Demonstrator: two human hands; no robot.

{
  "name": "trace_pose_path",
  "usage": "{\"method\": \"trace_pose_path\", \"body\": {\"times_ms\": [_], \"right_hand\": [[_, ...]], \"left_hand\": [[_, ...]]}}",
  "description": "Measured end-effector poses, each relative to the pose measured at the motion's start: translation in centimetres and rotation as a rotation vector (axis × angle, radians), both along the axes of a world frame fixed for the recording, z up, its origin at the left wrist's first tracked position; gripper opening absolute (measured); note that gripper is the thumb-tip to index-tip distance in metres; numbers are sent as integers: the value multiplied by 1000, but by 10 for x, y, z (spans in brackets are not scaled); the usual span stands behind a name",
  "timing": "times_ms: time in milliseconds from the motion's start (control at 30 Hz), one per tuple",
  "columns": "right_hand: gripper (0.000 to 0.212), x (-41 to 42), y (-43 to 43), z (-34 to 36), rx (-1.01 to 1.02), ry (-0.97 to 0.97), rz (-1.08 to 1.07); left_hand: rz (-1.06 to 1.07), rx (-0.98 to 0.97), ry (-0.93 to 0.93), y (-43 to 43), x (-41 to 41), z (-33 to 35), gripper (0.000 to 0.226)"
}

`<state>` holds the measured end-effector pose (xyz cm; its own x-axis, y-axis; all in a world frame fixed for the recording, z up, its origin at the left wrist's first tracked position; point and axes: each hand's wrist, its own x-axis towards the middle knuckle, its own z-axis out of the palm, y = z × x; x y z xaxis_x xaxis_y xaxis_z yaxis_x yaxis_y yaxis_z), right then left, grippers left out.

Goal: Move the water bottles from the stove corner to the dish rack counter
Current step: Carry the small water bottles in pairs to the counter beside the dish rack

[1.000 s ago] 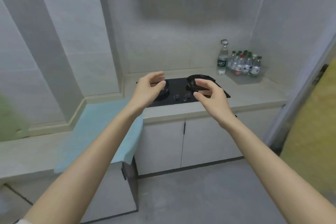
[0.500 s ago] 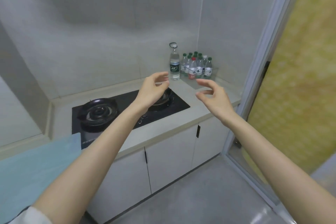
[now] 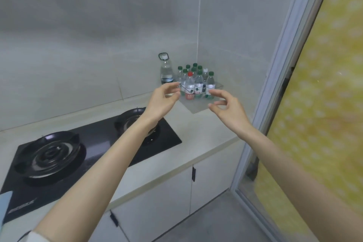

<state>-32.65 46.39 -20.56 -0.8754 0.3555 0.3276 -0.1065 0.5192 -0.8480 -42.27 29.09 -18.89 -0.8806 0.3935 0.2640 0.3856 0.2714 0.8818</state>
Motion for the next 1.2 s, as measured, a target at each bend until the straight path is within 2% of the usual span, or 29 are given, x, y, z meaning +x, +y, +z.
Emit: {"method": "trace_pose_path", "body": {"times_ms": [267, 667, 900, 1033, 1200], "right_hand": [[40, -94, 97, -3, -18, -43, 44], [37, -236, 173, -39, 19, -115, 39], [36, -324, 211, -60, 76, -172, -28], [41, -361, 233, -71, 99, -223, -73], [43, -401, 259, -90, 142, -296, -119]], "left_hand": [[84, -6, -40, 85, -82, -8, 34], [120, -40, -149, 156, -227, -67, 39], [55, -337, -213, 187, -309, -114, 46], [22, -423, -166, 204, -339, -136, 50], [-6, -618, -181, 224, -369, -168, 71]]}}
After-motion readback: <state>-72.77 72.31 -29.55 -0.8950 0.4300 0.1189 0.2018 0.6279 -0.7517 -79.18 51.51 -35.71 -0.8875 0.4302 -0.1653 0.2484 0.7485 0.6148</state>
